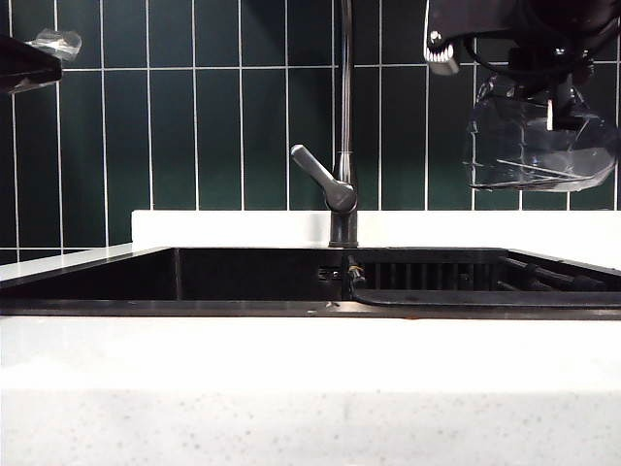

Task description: Pick up the mug next to the sink, go to the faucet to get some water, pour the water into the sink, and finally put the mug back to its place.

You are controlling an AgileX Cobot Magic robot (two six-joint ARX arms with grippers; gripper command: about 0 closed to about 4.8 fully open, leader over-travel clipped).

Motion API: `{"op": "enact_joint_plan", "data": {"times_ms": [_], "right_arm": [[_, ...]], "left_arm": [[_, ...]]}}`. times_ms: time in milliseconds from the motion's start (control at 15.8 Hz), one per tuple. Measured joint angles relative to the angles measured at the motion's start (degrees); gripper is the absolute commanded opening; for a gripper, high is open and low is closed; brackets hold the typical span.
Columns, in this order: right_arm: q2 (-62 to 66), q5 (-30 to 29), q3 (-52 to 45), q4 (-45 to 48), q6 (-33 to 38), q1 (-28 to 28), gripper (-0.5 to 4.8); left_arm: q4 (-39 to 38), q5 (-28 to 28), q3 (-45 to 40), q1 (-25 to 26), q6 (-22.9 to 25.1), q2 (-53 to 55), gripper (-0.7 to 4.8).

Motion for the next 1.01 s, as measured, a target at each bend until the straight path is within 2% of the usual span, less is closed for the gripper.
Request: {"op": "enact_joint_plan", "data": {"times_ms": [127,253,380,569,696,759,822,1012], "right_arm": [[0.0,0.0,0.0,0.0,9.7,-0.1,-0.07],[0.0,-1.3,0.0,0.0,25.7,-1.9,-0.07],[-0.2,-8.8,0.0,-0.5,38.8,-5.9,-0.07],[-0.2,-20.9,-0.7,2.0,53.4,-13.9,-0.07],[-0.2,-26.7,-3.1,5.6,60.0,-19.8,-0.07],[-0.8,-33.5,-7.1,10.5,64.8,-24.6,-0.07],[-1.3,-37.2,-10.0,15.0,67.5,-28.2,-0.07],[-1.4,-40.7,-15.0,23.6,69.8,-34.0,-0.07]], "left_arm": [[-0.3,0.8,0.0,0.0,-0.1,0.0,-0.05],[-1.9,1.0,0.0,0.0,-0.1,0.0,-0.05],[-1.6,1.0,0.0,0.0,-0.8,0.0,-0.05],[-1.3,1.0,0.0,0.0,-1.0,0.0,-0.05],[-1.3,1.0,0.0,0.0,-1.2,0.0,-0.05],[-1.3,1.0,0.0,0.0,-1.2,0.0,-0.05],[-1.3,1.0,0.0,0.0,-1.2,0.0,-0.05],[-1.3,1.0,0.0,0.0,-1.2,0.0,-0.05]]}}
